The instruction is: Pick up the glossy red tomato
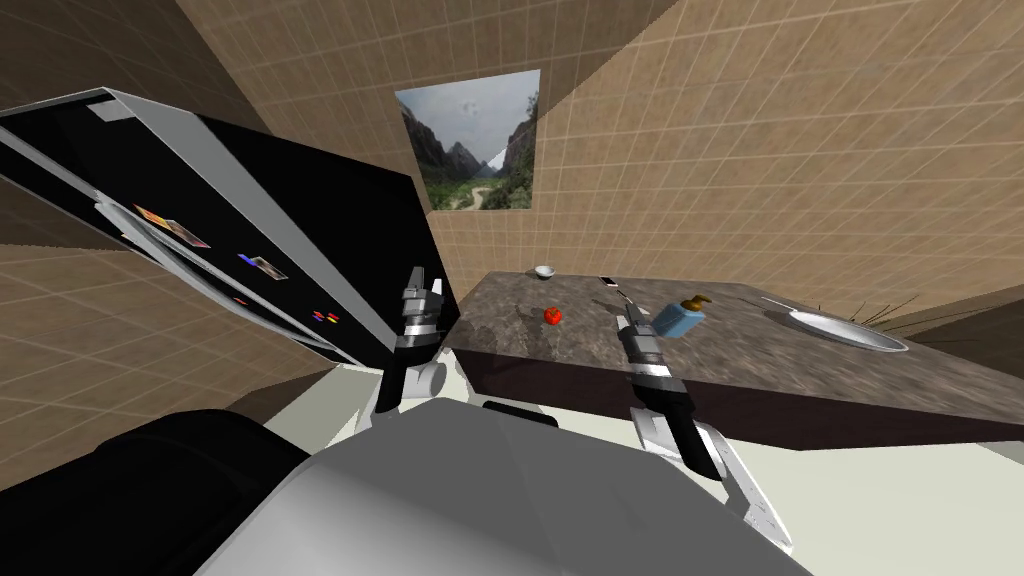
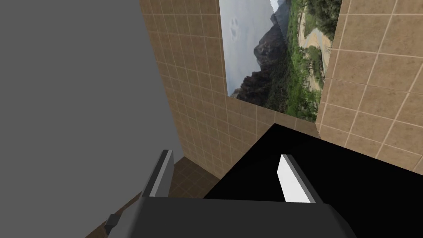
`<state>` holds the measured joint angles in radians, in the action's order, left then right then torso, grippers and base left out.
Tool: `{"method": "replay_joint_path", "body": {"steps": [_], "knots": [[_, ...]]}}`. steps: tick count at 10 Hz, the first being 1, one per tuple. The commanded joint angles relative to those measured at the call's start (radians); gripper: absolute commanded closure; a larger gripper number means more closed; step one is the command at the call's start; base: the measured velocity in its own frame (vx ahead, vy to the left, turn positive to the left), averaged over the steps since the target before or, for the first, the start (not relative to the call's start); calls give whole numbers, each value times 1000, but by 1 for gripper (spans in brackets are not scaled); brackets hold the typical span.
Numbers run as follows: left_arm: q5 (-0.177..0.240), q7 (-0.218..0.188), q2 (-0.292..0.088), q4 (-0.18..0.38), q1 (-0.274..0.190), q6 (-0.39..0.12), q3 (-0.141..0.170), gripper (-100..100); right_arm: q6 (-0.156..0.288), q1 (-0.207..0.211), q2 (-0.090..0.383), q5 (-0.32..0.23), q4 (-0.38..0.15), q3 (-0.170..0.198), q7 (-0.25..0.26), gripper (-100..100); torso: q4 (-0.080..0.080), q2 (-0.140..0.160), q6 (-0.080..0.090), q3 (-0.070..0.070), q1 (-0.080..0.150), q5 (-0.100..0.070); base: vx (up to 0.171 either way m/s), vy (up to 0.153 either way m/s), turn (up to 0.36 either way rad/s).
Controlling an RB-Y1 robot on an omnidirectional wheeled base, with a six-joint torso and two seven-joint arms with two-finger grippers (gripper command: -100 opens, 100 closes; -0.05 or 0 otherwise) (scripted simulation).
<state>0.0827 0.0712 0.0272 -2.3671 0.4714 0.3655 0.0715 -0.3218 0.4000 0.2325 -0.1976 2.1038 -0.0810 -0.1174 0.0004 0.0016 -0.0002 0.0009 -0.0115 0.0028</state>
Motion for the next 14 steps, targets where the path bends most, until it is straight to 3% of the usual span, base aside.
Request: {"method": "replay_joint_path", "body": {"steps": [1, 2, 3, 6, 9, 12, 13, 14], "knots": [[0, 0, 0, 0, 0, 0, 0, 0, 28, -11, 48, -35, -50, -20, 19, -100, 0, 0, 0, 0, 0, 0, -36, 216, 93], [0, 0, 0, 0, 0, 0, 0, 0, 55, -22, 74, -60, -88, -31, 34, -100, 0, 1, 0, 0, -2, 0, -8, 269, 85], [0, 0, 0, 0, 0, 0, 0, 0, 55, -22, 82, -60, -88, -31, 34, -100, 0, -1, 0, 0, -5, 1, 11, 228, 18], [0, 0, 0, 0, 0, 0, 0, 0, 137, -57, 182, -141, -189, -61, 83, -100, 0, -1, 0, -1, -4, 1, 2, 237, 105], [0, 0, 0, 0, 0, 0, 0, 0, 164, -69, 226, -169, -241, -69, 102, -100, 0, 0, 0, 0, -3, 1, -4, 201, 38], [0, 0, 0, 0, 0, 0, 0, 0, 242, -104, 330, -251, -367, -89, 162, -100, 0, -1, 0, 0, -2, 0, -1, 222, 142], [0, 0, 0, 0, 0, 0, 0, 0, 242, -104, 333, -251, -368, -89, 162, -100, 0, 0, 0, 0, -6, 2, 11, 197, 19], [0, 0, 0, 0, 0, 0, 0, 0, 267, -116, 368, -278, -412, -94, 184, -100, 0, -1, 1, 0, -2, 1, 0, 171, 91]]}}
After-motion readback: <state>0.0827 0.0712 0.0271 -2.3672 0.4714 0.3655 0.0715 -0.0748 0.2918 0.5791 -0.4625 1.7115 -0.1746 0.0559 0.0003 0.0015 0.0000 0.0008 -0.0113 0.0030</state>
